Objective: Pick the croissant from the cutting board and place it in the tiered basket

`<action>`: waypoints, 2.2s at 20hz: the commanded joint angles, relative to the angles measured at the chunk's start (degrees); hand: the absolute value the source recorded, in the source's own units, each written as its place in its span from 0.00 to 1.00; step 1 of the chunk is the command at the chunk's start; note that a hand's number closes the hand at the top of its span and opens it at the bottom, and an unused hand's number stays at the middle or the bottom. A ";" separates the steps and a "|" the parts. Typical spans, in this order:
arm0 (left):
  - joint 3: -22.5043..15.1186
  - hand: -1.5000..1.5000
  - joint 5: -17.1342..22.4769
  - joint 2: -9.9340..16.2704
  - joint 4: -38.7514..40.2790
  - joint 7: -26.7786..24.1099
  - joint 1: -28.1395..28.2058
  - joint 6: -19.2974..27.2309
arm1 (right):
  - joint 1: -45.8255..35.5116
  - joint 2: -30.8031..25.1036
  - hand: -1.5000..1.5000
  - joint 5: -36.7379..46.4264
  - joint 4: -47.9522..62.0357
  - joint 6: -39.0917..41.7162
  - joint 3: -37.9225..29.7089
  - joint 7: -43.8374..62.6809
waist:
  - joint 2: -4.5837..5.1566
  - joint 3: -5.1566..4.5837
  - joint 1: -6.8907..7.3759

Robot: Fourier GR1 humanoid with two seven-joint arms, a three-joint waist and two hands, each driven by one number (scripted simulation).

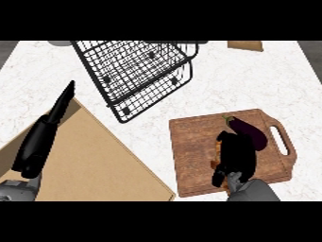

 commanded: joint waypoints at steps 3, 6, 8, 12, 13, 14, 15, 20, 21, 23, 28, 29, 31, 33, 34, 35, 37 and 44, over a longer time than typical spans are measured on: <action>1.81 0.50 -1.53 -1.27 -0.95 -1.32 1.70 -1.52 | 0.74 0.50 1.00 4.11 -0.91 -0.76 1.12 -2.55 | 0.63 0.65 0.14; 3.93 0.50 -1.70 -1.27 2.15 0.74 -3.52 -2.70 | -0.72 0.69 1.00 6.99 -0.10 -3.36 1.37 -4.48 | 0.68 0.65 -0.02; 4.26 0.50 -0.40 -0.51 -2.88 2.48 0.69 -4.50 | 0.53 0.95 1.00 9.92 -2.95 -2.52 3.51 -2.88 | 0.59 0.65 0.12; 2.95 0.50 -3.40 -3.46 2.40 -0.33 -1.77 -2.99 | -0.28 -0.50 1.00 11.83 -10.47 0.61 3.03 -2.33 | 0.60 0.64 -0.28; 3.97 0.50 -2.84 -3.44 4.25 -1.91 -2.51 -2.72 | -0.72 0.26 1.00 12.61 -15.26 3.43 4.39 0.32 | 0.55 0.62 -0.50; 3.58 0.50 -2.25 -2.66 1.19 -2.77 1.74 -4.24 | -0.99 1.05 1.00 14.14 -11.17 0.36 1.19 2.28 | 0.58 0.64 -0.01; 2.77 0.50 -2.84 -3.53 -0.69 0.02 2.04 -2.69 | 4.65 2.17 1.00 16.64 -15.53 -0.84 3.67 7.66 | 0.35 0.63 -0.51; 5.31 0.50 -1.83 -1.39 1.31 -1.72 1.94 -3.49 | 12.06 7.77 1.00 26.06 -19.50 -2.10 1.45 21.11 | -0.13 0.48 -2.21; 4.68 0.50 -2.06 -2.01 -0.11 -0.19 1.95 -3.22 | 14.11 7.82 1.00 28.11 -23.29 -1.76 2.79 21.27 | -0.24 0.53 -2.14; 5.33 0.50 -1.85 -1.44 0.32 -2.18 2.09 -3.66 | 15.56 7.88 1.00 29.55 -27.35 -4.46 5.99 23.71 | 0.01 0.56 -1.37; 3.60 0.50 -2.40 -3.18 -0.21 1.04 -0.07 -3.62 | 9.66 7.96 1.00 28.98 -41.19 -3.93 8.22 25.69 | 0.11 0.59 -0.73; 4.09 0.50 -3.52 -2.67 2.19 -2.56 1.40 -3.04 | 9.38 7.96 1.00 31.33 -42.69 -1.96 12.55 27.29 | 0.26 0.51 -0.47; 3.35 0.50 -3.92 -3.24 0.67 -1.54 1.06 -3.07 | 6.81 7.97 1.00 35.17 -44.36 2.74 15.54 28.23 | 0.31 0.51 -0.15; 1.59 0.50 -4.99 -5.18 1.13 0.21 -0.68 -2.34 | 1.18 7.97 1.00 36.30 -44.36 8.68 17.19 28.26 | 0.41 0.47 0.05; 2.64 0.50 -3.72 -4.13 -1.44 -0.51 1.76 -3.25 | -0.34 7.97 1.00 35.95 -46.31 9.73 16.23 28.28 | 0.37 0.51 0.49; 2.69 0.50 -3.92 -3.70 -0.71 -0.51 1.76 -3.56 | -3.73 7.98 1.00 35.56 -46.69 11.69 15.39 28.28 | 0.39 0.46 0.68; 2.43 0.50 -3.72 -4.03 -1.68 -0.51 1.24 -3.91 | -4.52 7.98 1.00 35.65 -44.30 9.19 15.91 28.29 | 0.43 0.49 0.58; 2.74 0.50 -3.41 -4.11 -0.57 0.20 -1.54 -4.68 | -22.13 7.98 1.00 26.46 -35.16 7.66 4.89 27.79 | 0.87 0.41 2.40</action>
